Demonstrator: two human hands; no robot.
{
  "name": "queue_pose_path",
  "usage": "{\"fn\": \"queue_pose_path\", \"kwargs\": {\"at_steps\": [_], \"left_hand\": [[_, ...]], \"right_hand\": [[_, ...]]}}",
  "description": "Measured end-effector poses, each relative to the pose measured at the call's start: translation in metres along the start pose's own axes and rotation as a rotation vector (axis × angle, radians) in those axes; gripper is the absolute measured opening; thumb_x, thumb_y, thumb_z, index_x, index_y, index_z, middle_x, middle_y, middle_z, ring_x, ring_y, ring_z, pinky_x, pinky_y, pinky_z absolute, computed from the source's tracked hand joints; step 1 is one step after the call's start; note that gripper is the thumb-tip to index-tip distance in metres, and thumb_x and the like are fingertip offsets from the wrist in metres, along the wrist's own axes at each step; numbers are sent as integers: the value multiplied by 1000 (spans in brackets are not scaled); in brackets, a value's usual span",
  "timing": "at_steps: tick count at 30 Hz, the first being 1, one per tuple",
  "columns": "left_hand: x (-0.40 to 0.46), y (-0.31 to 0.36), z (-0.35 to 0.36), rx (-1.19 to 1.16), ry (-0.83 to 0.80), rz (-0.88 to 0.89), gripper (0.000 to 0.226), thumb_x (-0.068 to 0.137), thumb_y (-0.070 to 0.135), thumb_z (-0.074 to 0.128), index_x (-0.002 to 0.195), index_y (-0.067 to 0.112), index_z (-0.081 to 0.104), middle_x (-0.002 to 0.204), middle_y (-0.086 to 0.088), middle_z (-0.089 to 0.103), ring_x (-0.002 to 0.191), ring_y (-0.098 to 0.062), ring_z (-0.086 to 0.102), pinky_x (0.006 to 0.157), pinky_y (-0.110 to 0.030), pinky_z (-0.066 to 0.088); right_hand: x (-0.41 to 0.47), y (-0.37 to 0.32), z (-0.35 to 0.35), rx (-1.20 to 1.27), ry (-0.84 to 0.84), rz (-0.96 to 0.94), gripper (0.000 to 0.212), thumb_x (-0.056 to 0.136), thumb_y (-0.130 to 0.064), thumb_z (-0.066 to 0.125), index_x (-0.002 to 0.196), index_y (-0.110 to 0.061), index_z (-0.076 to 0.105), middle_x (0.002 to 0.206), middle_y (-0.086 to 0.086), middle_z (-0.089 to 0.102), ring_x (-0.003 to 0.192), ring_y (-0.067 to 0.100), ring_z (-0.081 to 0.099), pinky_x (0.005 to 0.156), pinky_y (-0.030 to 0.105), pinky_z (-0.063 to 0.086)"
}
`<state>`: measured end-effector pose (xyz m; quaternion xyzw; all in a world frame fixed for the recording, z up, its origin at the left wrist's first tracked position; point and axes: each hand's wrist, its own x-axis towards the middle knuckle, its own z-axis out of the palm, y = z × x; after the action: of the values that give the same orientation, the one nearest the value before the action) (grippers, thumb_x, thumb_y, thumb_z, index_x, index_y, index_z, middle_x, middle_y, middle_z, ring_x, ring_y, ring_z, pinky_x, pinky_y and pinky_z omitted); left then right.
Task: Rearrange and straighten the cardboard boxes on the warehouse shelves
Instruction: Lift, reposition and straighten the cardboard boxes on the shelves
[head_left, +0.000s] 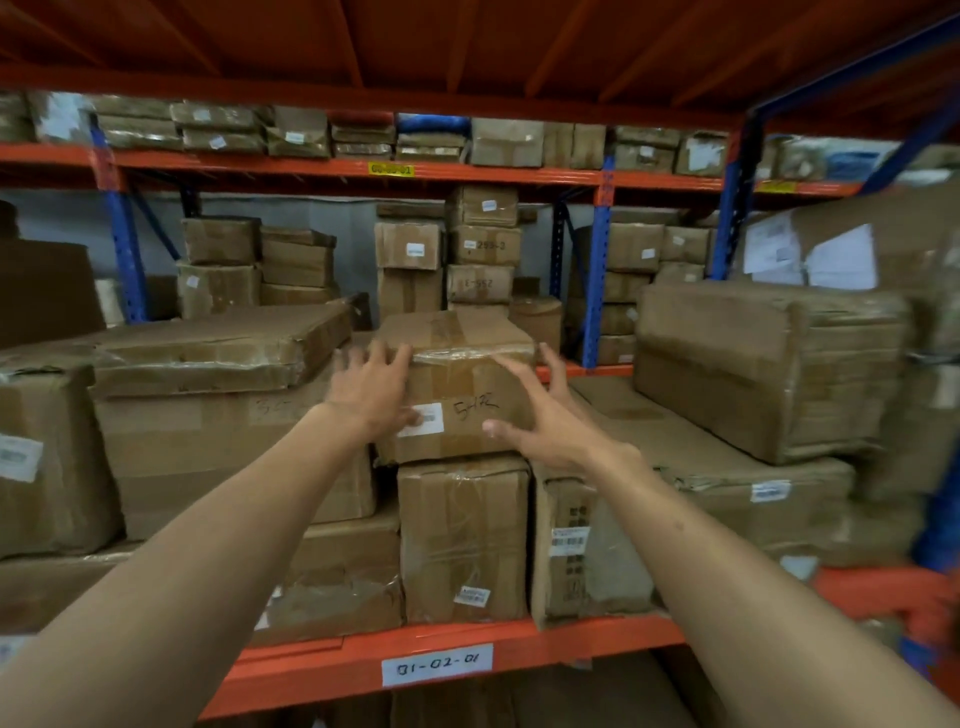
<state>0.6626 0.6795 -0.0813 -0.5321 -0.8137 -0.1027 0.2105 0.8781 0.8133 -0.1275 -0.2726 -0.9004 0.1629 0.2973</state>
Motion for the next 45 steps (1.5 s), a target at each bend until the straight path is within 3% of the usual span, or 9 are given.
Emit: {"fn": "queue_pose_path", "kwargs": {"at_steps": [3, 10, 14, 20, 27, 32, 36, 40, 45], "left_hand": [[6, 18, -1, 23, 39, 44, 108, 83, 76, 58, 161, 25, 4, 163, -23, 19, 152, -44, 12, 122, -62, 4], [26, 128, -18, -115, 124, 235, 106, 85, 81, 45, 162, 25, -2, 159, -24, 28, 146, -42, 29, 121, -56, 19], [38, 209, -13, -169, 72, 336, 108, 84, 83, 45, 162, 30, -8, 162, -23, 20, 147, -43, 27, 119, -56, 23], [68, 331, -7, -292, 53, 459, 104, 83, 82, 49, 155, 48, -17, 166, -17, 7, 147, -44, 25, 112, -61, 33], [109, 449, -6, -476, 17, 432, 106, 80, 73, 66, 150, 62, -11, 167, -13, -15, 147, -54, 20, 114, -65, 32], [123, 467, -1, -652, 96, 374, 73, 88, 58, 68, 146, 56, 25, 164, -10, 9, 139, -46, 39, 113, -56, 41], [123, 449, 2, -764, 167, 430, 59, 90, 46, 71, 140, 46, 40, 152, -5, 27, 132, -29, 45, 105, -43, 51], [119, 411, -2, -720, 200, 345, 61, 88, 41, 75, 140, 36, 44, 148, -5, 36, 127, -23, 47, 102, -47, 53], [117, 408, -24, -255, 128, 350, 85, 82, 68, 68, 150, 49, 22, 157, -11, 28, 130, -38, 49, 102, -55, 48]], "right_hand": [[-34, 19, -11, 16, 60, -14, 83, 90, -63, 69, 147, -74, 9, 163, -22, -29, 155, 38, 17, 118, 61, 31], [-103, 88, -81, 35, 291, 96, 76, 92, -64, 66, 150, -66, 18, 167, -13, -17, 156, 33, 16, 116, 43, 29], [-138, 141, -126, 66, 425, 189, 81, 89, -70, 64, 155, -59, 18, 167, -12, -12, 156, 27, 13, 118, 49, 31], [-174, 235, -175, 238, 596, 309, 77, 87, -73, 65, 145, -74, 15, 166, -20, -7, 149, 19, 19, 106, 41, 31], [-170, 325, -182, 327, 592, 279, 81, 89, -73, 62, 145, -76, 4, 166, -26, 2, 152, 7, 13, 121, 48, 29], [-154, 359, -183, 327, 620, 278, 77, 96, -62, 60, 158, -57, 15, 158, -24, 11, 149, 19, 23, 119, 54, 32], [-148, 344, -166, 371, 614, 281, 79, 91, -67, 60, 151, -72, 9, 157, -35, 0, 149, 25, 15, 117, 54, 32], [-140, 320, -150, 314, 526, 171, 88, 88, -70, 55, 155, -62, -1, 159, -32, 1, 145, 22, 13, 115, 48, 27], [-135, 306, -134, 194, 511, 206, 100, 92, -72, 54, 157, -56, -20, 171, 7, -5, 153, 36, 9, 117, 61, 18]]}}
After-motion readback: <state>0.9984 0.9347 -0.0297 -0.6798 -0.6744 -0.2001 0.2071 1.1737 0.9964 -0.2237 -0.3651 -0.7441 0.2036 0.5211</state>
